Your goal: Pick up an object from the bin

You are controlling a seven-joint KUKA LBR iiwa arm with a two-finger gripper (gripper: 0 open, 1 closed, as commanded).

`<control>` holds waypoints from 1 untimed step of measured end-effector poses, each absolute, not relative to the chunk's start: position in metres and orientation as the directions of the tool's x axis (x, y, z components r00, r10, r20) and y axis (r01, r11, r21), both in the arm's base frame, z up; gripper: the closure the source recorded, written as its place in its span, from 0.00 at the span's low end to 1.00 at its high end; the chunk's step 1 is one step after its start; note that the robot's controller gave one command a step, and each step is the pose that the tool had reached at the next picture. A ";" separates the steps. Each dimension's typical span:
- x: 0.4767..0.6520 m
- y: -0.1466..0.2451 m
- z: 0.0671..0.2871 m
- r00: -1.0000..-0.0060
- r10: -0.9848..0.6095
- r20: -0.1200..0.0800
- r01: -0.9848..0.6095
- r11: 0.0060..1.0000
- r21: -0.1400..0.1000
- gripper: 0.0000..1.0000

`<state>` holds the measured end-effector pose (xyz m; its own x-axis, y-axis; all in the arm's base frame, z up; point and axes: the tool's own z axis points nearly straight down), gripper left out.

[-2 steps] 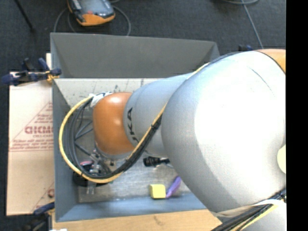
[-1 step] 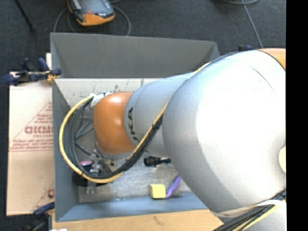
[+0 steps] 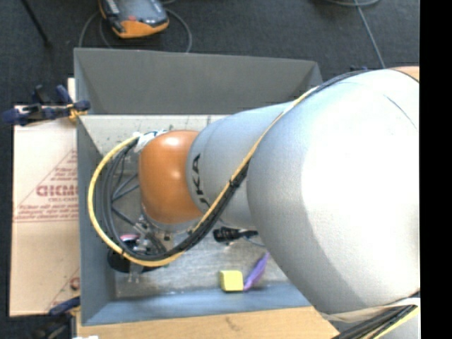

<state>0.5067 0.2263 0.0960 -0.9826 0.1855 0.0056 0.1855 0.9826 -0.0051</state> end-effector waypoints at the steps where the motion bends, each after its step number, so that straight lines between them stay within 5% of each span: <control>1: 0.507 0.227 0.118 -0.983 0.184 0.004 0.184 0.983 -0.003 1.00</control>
Offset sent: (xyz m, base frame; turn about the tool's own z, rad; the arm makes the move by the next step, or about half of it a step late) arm 0.0000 0.0000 0.0232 0.0000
